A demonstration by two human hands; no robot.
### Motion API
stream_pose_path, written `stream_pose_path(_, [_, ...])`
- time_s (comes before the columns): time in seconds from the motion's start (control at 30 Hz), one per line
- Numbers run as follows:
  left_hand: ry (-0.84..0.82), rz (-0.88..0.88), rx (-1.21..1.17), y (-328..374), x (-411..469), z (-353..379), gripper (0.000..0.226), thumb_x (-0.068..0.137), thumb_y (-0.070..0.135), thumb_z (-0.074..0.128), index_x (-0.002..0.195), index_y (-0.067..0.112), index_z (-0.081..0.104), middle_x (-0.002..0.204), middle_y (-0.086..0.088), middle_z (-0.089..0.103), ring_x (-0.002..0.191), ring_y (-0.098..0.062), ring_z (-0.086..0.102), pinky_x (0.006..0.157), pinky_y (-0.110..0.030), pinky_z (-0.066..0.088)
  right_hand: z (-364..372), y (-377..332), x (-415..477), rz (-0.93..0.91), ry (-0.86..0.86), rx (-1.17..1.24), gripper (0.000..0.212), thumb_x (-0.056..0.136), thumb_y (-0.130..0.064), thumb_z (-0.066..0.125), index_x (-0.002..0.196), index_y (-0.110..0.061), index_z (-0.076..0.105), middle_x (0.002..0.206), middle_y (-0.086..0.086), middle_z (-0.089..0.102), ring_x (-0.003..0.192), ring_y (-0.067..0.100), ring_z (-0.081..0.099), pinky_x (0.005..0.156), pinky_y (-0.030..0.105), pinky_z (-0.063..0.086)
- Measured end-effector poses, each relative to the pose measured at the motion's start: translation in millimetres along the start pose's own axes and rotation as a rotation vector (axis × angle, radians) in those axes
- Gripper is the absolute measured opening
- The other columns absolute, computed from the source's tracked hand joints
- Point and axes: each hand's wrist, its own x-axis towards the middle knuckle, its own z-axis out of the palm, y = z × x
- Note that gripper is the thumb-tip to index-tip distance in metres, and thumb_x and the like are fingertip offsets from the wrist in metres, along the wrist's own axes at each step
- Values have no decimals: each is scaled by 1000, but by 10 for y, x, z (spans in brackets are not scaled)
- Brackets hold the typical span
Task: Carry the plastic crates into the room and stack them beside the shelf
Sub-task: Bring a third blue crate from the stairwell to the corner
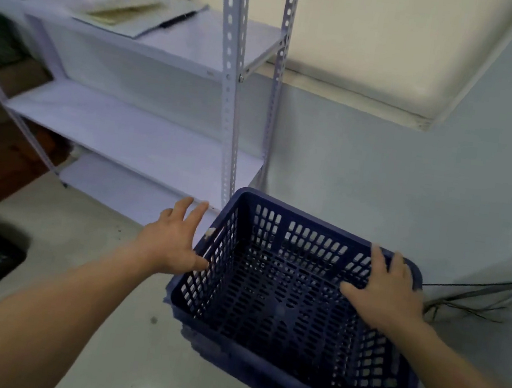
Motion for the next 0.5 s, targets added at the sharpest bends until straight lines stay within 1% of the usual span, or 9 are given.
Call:
stream_pose_path(0.07, [38,10,-11,-77,-142,-125,122,69,65,71,159,32,-5,167,1,-5,149,-35,17,111,-53,40,-155,-221,-83,-56,45,-7,107,88,-78,52,164,-34,-9,174,10,-8,159,36,6,121,61,25])
stream_pose_path(0.13, [81,26,-17,-160,-280,-257,122,70,67,71,159,34,-6,167,3,-6,150,-33,16,111,-53,40,-288,-443,-186,-102,75,-9,107,88,-77,53,164,-34,-9,174,11,-8,159,35,6,120,62,25])
stream_pose_path(0.27, [145,35,-39,-452,-592,-507,118,73,60,71,159,35,-6,166,6,-9,150,-30,15,107,-49,43,-520,-930,-458,-184,127,-9,108,88,-78,52,165,-34,-11,174,10,-10,159,33,6,121,60,23])
stream_pose_path(0.37, [182,11,-56,-835,-869,-620,117,73,59,71,159,35,-5,166,5,-9,149,-31,17,105,-49,44,-644,-1388,-713,-240,162,-7,107,90,-76,52,164,-34,-13,174,9,-12,160,31,5,122,60,23])
stream_pose_path(0.5, [234,-34,-69,-1444,-1349,-750,117,71,59,71,158,37,-4,166,5,-9,148,-33,19,103,-50,46,-701,-2121,-1114,-333,212,-14,108,89,-77,52,164,-33,-13,174,8,-11,159,30,7,120,59,26])
